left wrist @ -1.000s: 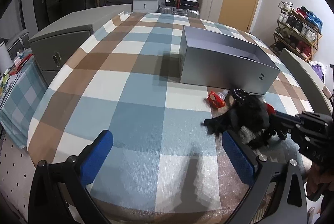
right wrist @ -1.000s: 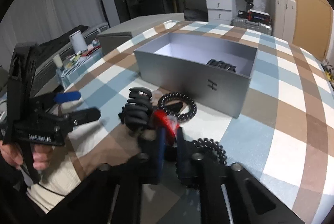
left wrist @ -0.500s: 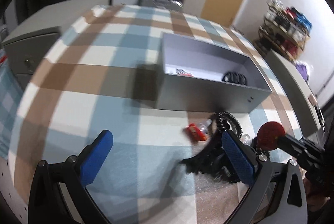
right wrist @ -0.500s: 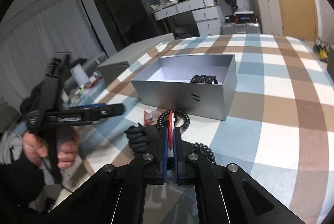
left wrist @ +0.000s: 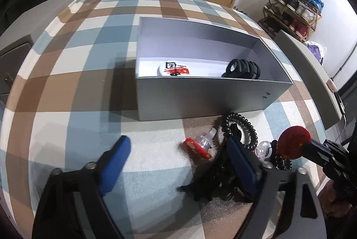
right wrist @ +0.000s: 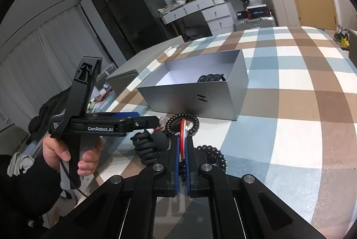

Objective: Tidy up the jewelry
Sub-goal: 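Grasp the clear-and-red pacifier item with the left gripper while the right holds the red clip, then lower both held items into the grey box and open both grippers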

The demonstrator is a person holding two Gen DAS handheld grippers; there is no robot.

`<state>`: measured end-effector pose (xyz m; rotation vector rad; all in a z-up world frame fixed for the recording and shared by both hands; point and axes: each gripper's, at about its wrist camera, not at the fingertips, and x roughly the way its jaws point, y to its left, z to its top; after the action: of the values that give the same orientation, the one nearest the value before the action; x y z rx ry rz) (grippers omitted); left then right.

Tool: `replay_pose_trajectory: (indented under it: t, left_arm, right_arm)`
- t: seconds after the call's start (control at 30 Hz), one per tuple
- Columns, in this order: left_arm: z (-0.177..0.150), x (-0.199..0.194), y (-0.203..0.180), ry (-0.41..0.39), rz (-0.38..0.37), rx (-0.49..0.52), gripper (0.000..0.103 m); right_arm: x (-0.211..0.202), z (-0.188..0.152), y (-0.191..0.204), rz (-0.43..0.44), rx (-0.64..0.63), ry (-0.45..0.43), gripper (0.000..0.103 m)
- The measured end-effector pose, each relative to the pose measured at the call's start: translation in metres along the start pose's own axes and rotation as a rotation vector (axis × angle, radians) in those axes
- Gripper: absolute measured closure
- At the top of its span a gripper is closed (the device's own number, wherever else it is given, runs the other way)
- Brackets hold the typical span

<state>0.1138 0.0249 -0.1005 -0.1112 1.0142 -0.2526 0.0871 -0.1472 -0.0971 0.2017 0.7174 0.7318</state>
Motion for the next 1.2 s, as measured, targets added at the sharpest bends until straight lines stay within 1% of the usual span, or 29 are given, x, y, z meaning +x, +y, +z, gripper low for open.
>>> replay_pose_trajectory:
  t: [0.03, 0.1, 0.17, 0.23, 0.3, 0.37, 0.4, 0.43, 0.47, 0.67, 0.87, 1.2]
  left_arm:
    - [0.000, 0.001, -0.001, 0.007, -0.006, 0.009, 0.035]
    - [0.000, 0.002, -0.004, 0.009, 0.002, 0.030, 0.036]
    - [-0.001, 0.002, -0.008, 0.017, -0.007, 0.058, 0.043]
    - [0.000, 0.002, -0.011, 0.021, -0.012, 0.072, 0.054]
    - [0.001, 0.003, -0.011, 0.029, -0.032, 0.076, 0.061]
    - [0.002, 0.003, -0.012, 0.027, -0.036, 0.078, 0.064]
    - [0.002, 0.003, -0.012, 0.027, -0.040, 0.078, 0.070]
    - [0.002, 0.003, -0.012, 0.025, -0.039, 0.077, 0.080]
    - [0.002, 0.004, -0.013, 0.026, -0.027, 0.083, 0.083]
    - [0.003, 0.003, -0.013, 0.022, -0.049, 0.074, 0.083]
    - [0.002, 0.002, -0.011, 0.013, -0.045, 0.069, 0.084]
    - [-0.006, -0.016, -0.006, -0.023, -0.024, 0.050, 0.084]
  right_arm:
    - [-0.001, 0.000, 0.000, 0.002, -0.002, -0.004, 0.099]
    - [-0.002, 0.001, 0.000, 0.006, -0.005, -0.010, 0.099]
    - [-0.004, 0.000, 0.001, 0.005, -0.006, -0.014, 0.099]
    - [-0.004, 0.000, 0.001, 0.008, -0.003, -0.014, 0.099]
    - [-0.004, -0.001, 0.000, 0.010, -0.001, -0.010, 0.099]
    - [-0.003, -0.001, -0.001, 0.006, 0.003, -0.009, 0.099]
    - [-0.003, -0.001, -0.001, 0.010, 0.008, -0.009, 0.099]
    - [-0.003, -0.001, -0.002, 0.010, 0.009, -0.010, 0.099]
    - [-0.004, -0.001, -0.001, 0.008, 0.008, -0.012, 0.099]
    - [-0.006, -0.001, -0.002, 0.001, 0.012, -0.013, 0.099]
    - [-0.010, 0.000, 0.002, 0.001, 0.007, -0.020, 0.099]
    - [-0.019, 0.005, 0.010, -0.004, -0.009, -0.042, 0.099]
